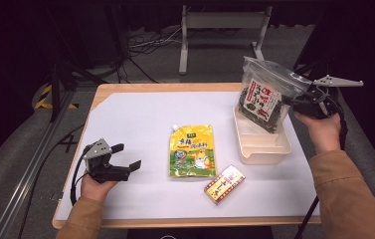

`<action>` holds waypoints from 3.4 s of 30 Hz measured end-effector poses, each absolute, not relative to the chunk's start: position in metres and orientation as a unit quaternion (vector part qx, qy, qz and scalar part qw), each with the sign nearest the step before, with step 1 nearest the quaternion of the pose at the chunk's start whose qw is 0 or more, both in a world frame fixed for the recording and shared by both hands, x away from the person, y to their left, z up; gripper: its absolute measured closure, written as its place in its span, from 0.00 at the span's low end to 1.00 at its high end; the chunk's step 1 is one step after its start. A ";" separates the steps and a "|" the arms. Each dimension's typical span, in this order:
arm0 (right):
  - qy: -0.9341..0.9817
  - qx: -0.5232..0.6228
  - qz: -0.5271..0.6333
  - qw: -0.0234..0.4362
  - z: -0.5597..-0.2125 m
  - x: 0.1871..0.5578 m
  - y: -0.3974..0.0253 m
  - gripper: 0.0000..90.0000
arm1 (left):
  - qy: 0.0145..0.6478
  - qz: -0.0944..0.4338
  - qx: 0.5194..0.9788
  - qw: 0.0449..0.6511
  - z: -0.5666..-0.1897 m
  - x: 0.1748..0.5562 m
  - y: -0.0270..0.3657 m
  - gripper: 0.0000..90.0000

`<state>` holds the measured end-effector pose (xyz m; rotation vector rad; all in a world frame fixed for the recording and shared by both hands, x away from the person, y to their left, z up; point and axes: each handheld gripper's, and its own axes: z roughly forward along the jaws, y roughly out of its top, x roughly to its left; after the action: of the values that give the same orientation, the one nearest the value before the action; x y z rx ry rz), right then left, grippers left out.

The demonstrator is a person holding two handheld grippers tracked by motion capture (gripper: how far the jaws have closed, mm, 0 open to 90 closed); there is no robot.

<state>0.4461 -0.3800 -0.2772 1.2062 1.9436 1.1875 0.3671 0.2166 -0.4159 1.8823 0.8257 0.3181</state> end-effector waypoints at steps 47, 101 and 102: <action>0.779 0.322 0.490 0.225 -0.308 0.353 -0.337 0.43 | 0.329 0.081 0.795 0.504 -0.390 0.368 0.189 0.02; 0.791 0.312 0.486 0.203 -0.332 0.327 -0.324 0.42 | 0.448 -0.001 0.786 0.426 -0.421 0.466 0.100 0.32; 0.791 0.312 0.487 0.201 -0.332 0.327 -0.323 0.42 | 0.452 -0.004 0.785 0.424 -0.422 0.467 0.099 0.31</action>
<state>0.3272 -0.3231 -0.3318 0.8705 2.2083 1.3603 0.4669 0.0992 -0.4225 1.9646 1.1301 -0.0108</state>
